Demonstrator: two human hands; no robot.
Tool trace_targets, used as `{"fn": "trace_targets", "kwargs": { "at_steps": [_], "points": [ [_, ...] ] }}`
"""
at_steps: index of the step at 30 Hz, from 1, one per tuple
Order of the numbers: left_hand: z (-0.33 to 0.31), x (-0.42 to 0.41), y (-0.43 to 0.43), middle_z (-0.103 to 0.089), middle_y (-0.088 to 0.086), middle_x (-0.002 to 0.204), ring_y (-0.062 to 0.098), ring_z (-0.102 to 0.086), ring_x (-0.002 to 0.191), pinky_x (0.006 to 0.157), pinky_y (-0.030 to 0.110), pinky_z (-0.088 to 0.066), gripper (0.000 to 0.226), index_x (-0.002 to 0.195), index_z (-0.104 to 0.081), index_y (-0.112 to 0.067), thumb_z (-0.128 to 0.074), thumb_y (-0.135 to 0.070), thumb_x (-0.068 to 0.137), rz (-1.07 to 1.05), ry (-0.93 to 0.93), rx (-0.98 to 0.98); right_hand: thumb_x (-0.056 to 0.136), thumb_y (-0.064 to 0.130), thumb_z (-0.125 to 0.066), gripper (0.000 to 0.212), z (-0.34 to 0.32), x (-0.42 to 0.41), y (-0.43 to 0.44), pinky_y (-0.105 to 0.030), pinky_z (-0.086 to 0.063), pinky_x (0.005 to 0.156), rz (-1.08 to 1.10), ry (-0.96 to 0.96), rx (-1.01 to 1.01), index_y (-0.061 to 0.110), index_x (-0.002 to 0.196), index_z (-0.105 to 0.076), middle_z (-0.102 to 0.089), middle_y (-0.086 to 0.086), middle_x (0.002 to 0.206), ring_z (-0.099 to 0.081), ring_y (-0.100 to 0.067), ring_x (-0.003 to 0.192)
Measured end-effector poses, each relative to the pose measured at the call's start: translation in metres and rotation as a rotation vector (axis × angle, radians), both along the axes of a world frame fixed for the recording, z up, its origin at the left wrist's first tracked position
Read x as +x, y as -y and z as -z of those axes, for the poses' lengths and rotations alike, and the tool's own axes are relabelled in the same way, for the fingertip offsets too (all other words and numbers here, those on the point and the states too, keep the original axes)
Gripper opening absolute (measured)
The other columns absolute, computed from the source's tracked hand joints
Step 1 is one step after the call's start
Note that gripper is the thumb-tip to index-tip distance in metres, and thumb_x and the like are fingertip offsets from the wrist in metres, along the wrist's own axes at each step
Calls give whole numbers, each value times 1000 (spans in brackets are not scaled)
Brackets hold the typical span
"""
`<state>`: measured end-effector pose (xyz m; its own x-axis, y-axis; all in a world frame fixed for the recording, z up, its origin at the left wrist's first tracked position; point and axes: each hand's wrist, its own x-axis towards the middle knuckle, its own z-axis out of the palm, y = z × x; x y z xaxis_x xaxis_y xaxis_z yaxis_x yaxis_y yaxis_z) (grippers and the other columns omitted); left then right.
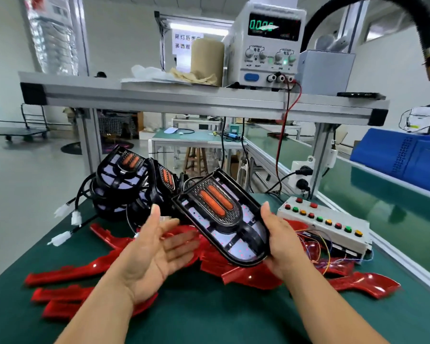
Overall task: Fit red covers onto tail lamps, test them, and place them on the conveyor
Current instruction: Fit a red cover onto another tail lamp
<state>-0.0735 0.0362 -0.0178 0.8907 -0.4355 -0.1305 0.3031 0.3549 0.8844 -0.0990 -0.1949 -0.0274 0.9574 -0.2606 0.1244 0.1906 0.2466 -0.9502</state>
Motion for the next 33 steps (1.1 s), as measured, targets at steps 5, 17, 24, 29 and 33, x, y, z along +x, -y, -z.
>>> {"fn": "trace_targets", "kwargs": {
  "at_steps": [5,17,24,29,33],
  "points": [
    [2,6,-2,-72,8,118,28,-70,104,82,45,-59,69,119,-68,-35,-35,-78,77,98,18,119,78,49,-59,51,-5,-11,4,-38,-55,79,-99,-27,-261,0,86,-74,-74,-21,93,-69,-27,80],
    [12,3,2,-70,25,113,37,-70,101,85,49,-59,61,101,-78,-7,-66,-58,71,199,-49,200,82,55,-51,66,-11,-20,5,-21,-52,85,-233,-107,-458,-6,94,-72,-71,-26,97,-63,-20,79],
    [6,16,-14,-74,21,103,32,-75,83,61,42,-62,50,90,-80,-7,-56,-51,83,-88,-20,-29,95,37,-56,35,-20,-21,52,-23,-51,55,179,-129,-531,11,79,-73,-68,-4,64,-63,-13,57],
    [9,20,-11,-76,18,95,29,-75,75,53,38,-60,49,82,-82,-12,-53,-51,88,-122,-44,-70,89,32,-68,17,-13,-18,56,-19,-45,65,76,-268,-1180,20,79,-73,-65,9,70,-60,-5,68],
    [13,20,-10,-76,16,98,30,-75,78,56,39,-61,47,84,-82,-14,-54,-51,89,-132,-61,-79,86,39,-69,18,-12,-16,49,-25,-42,78,109,-323,-1436,24,95,-68,-61,6,95,-58,-14,94]
  ]
}}
